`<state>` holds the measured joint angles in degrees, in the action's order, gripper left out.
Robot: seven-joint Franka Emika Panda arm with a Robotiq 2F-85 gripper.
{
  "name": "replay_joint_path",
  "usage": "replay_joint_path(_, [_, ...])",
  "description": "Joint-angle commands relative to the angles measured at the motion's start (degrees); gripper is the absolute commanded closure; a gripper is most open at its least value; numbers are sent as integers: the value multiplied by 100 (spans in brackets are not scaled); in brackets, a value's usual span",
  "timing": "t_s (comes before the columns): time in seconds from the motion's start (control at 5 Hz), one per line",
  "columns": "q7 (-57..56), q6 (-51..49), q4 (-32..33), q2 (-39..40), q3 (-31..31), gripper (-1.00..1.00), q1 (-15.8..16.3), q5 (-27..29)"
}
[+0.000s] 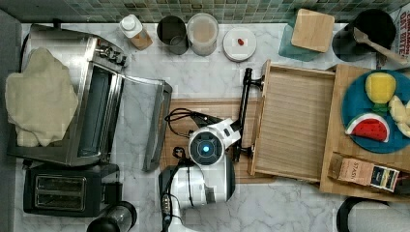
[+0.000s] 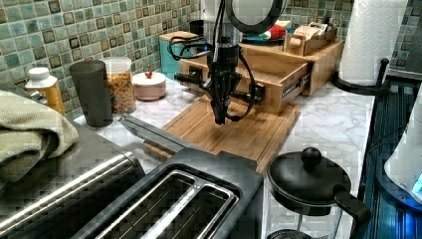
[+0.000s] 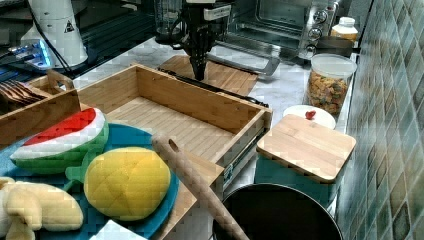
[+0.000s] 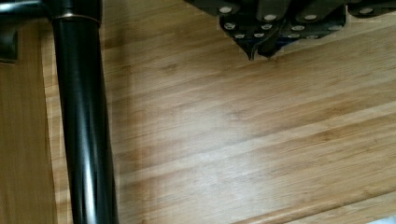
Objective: Close the drawer.
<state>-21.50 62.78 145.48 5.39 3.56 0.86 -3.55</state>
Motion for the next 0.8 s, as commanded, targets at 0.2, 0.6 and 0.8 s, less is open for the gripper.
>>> replay_joint_path(0.2, [-453, -269, -319, -78, -196, 100, -279, -390])
replay_joint_path(0.6, [-709, 200, -379, 13, -382, 100, -260, -624])
replay_joint_path(0.8, [-439, 420, -447, 96, -207, 100, -375, -766])
